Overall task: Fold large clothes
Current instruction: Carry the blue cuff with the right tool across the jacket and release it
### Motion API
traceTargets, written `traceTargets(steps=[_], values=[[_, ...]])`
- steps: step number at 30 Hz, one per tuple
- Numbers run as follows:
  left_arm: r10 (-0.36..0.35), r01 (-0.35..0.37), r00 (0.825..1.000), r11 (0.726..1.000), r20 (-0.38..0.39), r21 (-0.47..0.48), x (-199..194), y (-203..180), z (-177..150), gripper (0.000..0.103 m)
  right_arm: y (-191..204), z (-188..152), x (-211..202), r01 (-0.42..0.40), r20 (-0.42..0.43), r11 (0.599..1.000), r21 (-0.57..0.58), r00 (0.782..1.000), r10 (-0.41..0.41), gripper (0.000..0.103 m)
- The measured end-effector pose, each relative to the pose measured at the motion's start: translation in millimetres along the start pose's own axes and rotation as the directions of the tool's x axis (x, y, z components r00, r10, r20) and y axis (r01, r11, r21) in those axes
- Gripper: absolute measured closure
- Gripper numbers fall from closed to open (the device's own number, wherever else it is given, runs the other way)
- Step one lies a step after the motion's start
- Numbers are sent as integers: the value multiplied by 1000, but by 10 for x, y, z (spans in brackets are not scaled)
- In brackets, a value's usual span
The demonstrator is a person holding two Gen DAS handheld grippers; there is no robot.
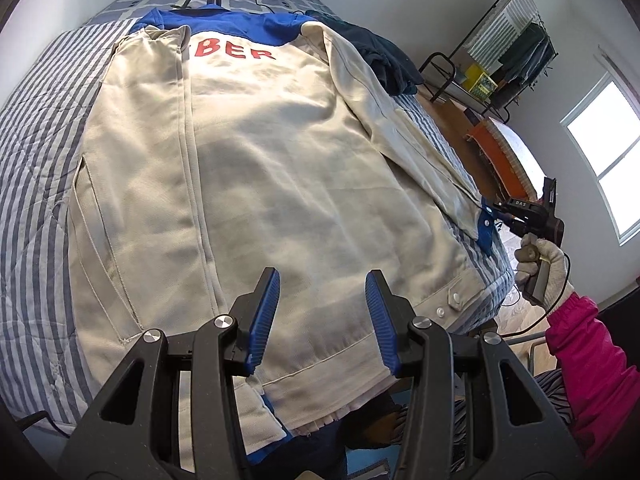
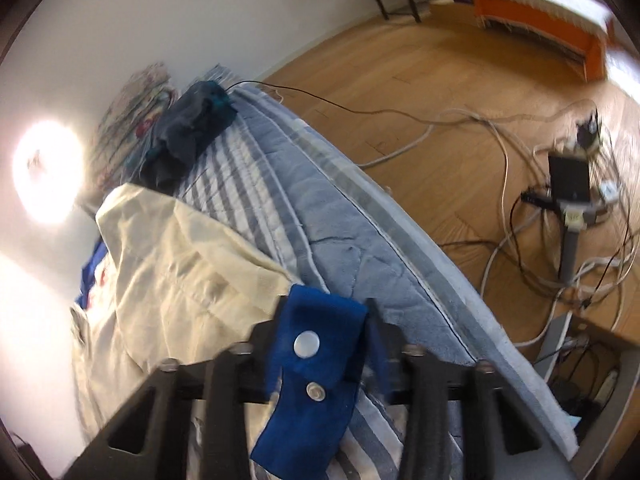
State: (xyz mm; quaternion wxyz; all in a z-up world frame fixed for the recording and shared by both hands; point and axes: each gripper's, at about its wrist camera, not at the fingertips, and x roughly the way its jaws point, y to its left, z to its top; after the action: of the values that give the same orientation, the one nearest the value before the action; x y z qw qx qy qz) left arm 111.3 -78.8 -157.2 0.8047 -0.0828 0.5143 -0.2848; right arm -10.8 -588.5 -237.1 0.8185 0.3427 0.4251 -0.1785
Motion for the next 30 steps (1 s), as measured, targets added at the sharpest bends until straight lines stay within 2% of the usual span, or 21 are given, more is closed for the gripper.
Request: traceTargets(steps=[1, 2, 9, 13, 16, 19, 23, 30], values=[[-4, 4, 1000, 1000, 1, -2, -4, -3, 3, 58, 11, -1, -26, -1, 5, 1000, -7, 1000, 1, 94], [-11, 11, 1000, 1000, 2, -3, -10, -5, 2, 58, 31, -5, -78, -7, 14, 1000, -16, 1000, 7, 98], [-20, 20, 1000, 1000, 15, -9, -68, 6, 10, 58, 369, -90, -517, -64, 93, 991, -119, 993, 76, 101], [-16, 16, 1000, 1000, 24, -11, -102, 18, 5, 58, 680, -186, -694, -133, 92, 972, -196, 984, 153, 102], [-11, 13, 999, 999, 38, -31, -149, 65, 2, 58, 992, -321, -789, -182, 71, 942, -282, 975, 210, 102], [-5, 9, 999, 998, 51, -64, -185, 138, 11, 58, 1323, -542, -841, -233, 20, 896, -378, 966, 259, 102], [1, 4, 998, 997, 62, -83, -218, 187, 24, 58, 1746, -974, -824, -300, -86, 814, -497, 951, 298, 102], [-7, 14, 998, 994, 61, -105, -209, 210, 28, 58, 2272, -1722, -680, -407, -270, 658, -634, 913, 305, 102]])
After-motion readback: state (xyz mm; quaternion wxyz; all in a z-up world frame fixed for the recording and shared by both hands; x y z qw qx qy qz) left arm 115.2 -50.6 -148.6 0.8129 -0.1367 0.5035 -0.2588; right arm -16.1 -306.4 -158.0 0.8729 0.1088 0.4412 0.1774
